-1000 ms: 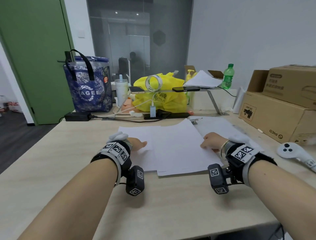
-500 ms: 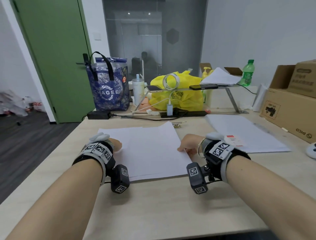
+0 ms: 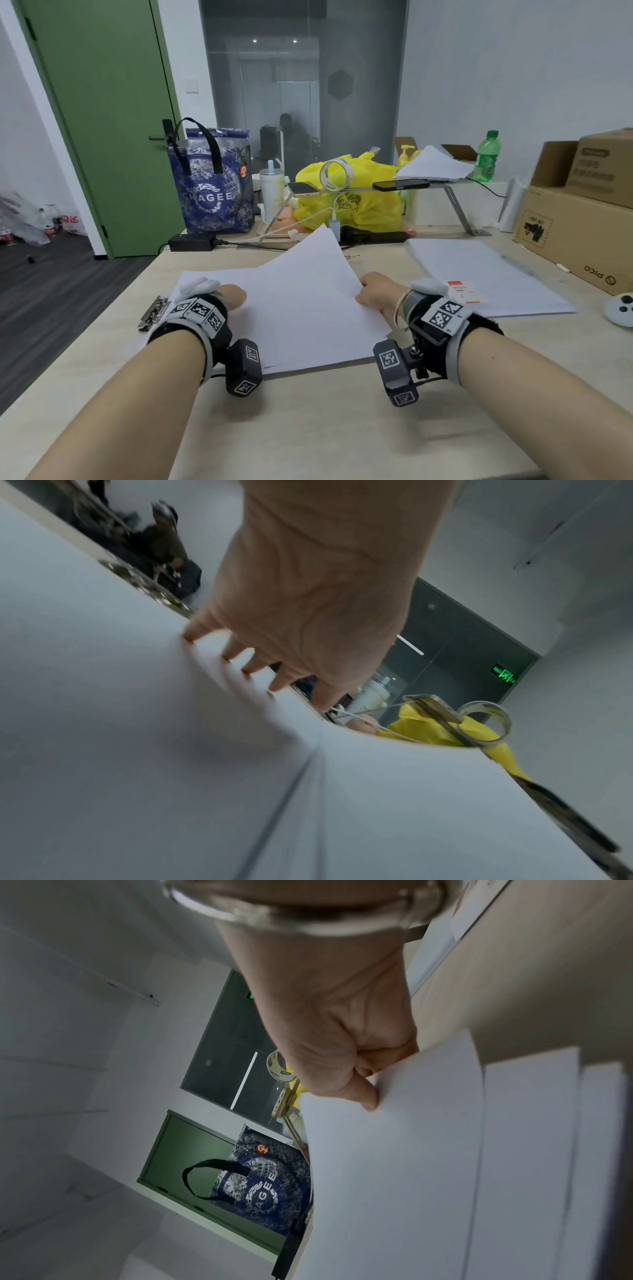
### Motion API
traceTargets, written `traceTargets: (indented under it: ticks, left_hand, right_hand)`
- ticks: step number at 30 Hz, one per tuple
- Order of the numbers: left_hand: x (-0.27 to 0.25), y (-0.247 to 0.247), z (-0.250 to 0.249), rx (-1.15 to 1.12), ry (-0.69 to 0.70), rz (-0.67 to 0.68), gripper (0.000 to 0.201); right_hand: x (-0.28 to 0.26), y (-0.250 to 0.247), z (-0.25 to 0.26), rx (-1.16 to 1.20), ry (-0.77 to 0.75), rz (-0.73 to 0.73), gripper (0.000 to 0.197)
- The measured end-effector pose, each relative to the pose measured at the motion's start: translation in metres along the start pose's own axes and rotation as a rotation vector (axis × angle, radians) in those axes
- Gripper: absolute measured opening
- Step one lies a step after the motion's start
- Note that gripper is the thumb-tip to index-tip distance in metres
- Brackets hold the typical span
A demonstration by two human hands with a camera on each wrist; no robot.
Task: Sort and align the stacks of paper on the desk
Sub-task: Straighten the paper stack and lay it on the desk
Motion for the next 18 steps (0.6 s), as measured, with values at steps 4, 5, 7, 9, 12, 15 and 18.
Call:
traceTargets:
  ticks: [4,5,7,9,12,15,18]
  left_hand:
    - [-0.011,-0.003,-0.035,-0.334,0.081,0.006,0.05]
    - [-0.008,-0.005,-0.041,-0.422,0.09,-0.006,0.05]
    - [0.0,-0.007,-0.049,-0.655,0.083,-0.03,0.039]
    - [-0.002,-0.009,-0.058,-0.866,0.075,-0.027,0.033]
    - [-0.007,-0.003,-0.076,-0.912,0.129,0.051,0.059]
    - [-0.013,-0.01,-0.095,-1.006,0.247,0.016,0.045]
    - [-0.024,-0.027,-0.109,-1.119,0.365,-0.087,0.036]
  right_hand:
    - [-0.007,-0.026,0.002,0.122,-0.074,-0.096,0.015]
    - [-0.008,-0.033,0.002,0.162,-0.092,-0.12,0.018]
    - [-0.012,-0.046,-0.001,0.216,-0.119,-0.165,0.022]
    - [-0.015,-0.058,-0.004,0.252,-0.141,-0.205,0.028]
    - [-0.022,-0.07,-0.005,0.304,-0.192,-0.227,0.03]
    - [-0.028,-0.078,-0.01,0.344,-0.208,-0.242,0.031]
    - [-0.03,-0.079,-0.016,0.347,-0.203,-0.203,0.034]
Point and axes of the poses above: each hand's wrist, its own x-axis towards the middle knuckle, its own y-axis out of the palm, z = x × y, the point moved 8 cm from there along x, towards the middle knuckle
